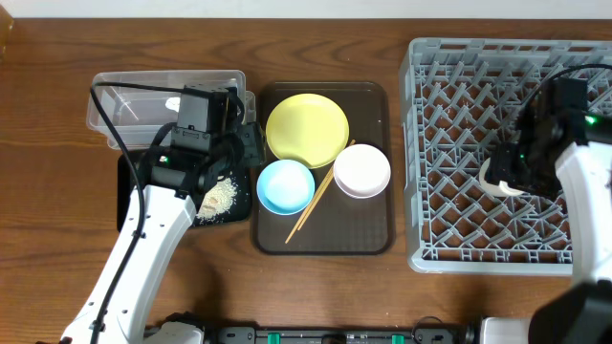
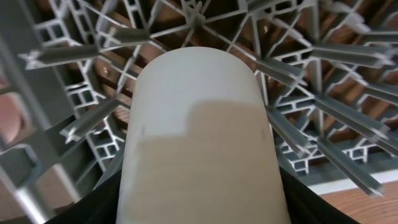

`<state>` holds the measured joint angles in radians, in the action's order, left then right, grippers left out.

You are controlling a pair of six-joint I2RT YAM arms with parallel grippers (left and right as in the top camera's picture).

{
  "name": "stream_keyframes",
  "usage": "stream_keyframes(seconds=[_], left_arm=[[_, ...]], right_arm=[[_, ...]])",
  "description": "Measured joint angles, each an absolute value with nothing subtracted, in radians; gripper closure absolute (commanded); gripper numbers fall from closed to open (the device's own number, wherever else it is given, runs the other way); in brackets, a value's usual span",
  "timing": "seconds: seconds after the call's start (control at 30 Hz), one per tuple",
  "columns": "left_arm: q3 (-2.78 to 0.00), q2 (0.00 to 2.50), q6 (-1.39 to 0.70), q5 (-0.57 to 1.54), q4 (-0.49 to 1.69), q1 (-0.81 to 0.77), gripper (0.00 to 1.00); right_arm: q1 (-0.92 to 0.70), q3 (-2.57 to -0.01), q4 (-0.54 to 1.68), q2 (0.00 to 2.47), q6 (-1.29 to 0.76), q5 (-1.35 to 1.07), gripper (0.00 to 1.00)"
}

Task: Sort waste into correct bins and load items into the dishwasher rack
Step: 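Lower the white cup into the dish rack with the right gripper and release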

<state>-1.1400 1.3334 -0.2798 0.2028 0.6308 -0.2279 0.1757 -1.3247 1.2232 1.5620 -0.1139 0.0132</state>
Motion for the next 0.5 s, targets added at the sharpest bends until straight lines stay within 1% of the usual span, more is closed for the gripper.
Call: stream_keyframes(seconds=[0.17, 0.23, 0.27, 0.3, 0.33, 0.37, 0.43, 0.47, 0.5], left_arm=[[-1.14, 1.333, -0.28, 0.203, 0.632, -0.228, 0.47], [-1.14, 1.333, -0.28, 0.203, 0.632, -0.228, 0.47], [-1.14, 1.333, -0.28, 0.203, 0.632, -0.228, 0.47], [-1.14, 1.333, -0.28, 0.203, 0.632, -0.228, 0.47], [-1.14, 1.333, -0.28, 0.203, 0.632, -0.228, 0.46], [-1.14, 1.333, -0.28, 0.202, 0.632, -0.228, 0.46], [-1.14, 1.333, -0.28, 0.203, 0.632, -0.228, 0.47], [-1.14, 1.333, -0.28, 0.202, 0.632, -0.228, 0.47], [-1.14, 1.333, -0.28, 0.202, 0.632, -0.228, 0.47]], right_arm=[[0.176, -1.325, 1.213, 1.639, -0.114, 0.021, 0.99], [0.176, -1.325, 1.206, 1.66, -0.114, 0.028, 0.98], [0.176, -1.325, 1.201, 1.671, -0.114, 0.032, 0.9], [0.176, -1.325, 1.197, 1.68, -0.114, 0.035, 0.78], [0.176, -1.325, 1.19, 1.692, -0.114, 0.036, 0.59], [0.176, -1.325, 1.187, 1.698, -0.114, 0.038, 0.43], [0.176, -1.325, 1.182, 1.711, -0.118, 0.039, 0.05], [0.176, -1.325, 1.18, 1.713, -0.119, 0.041, 0.01], [0.176, -1.325, 1.176, 1.713, -0.118, 0.042, 0.01]])
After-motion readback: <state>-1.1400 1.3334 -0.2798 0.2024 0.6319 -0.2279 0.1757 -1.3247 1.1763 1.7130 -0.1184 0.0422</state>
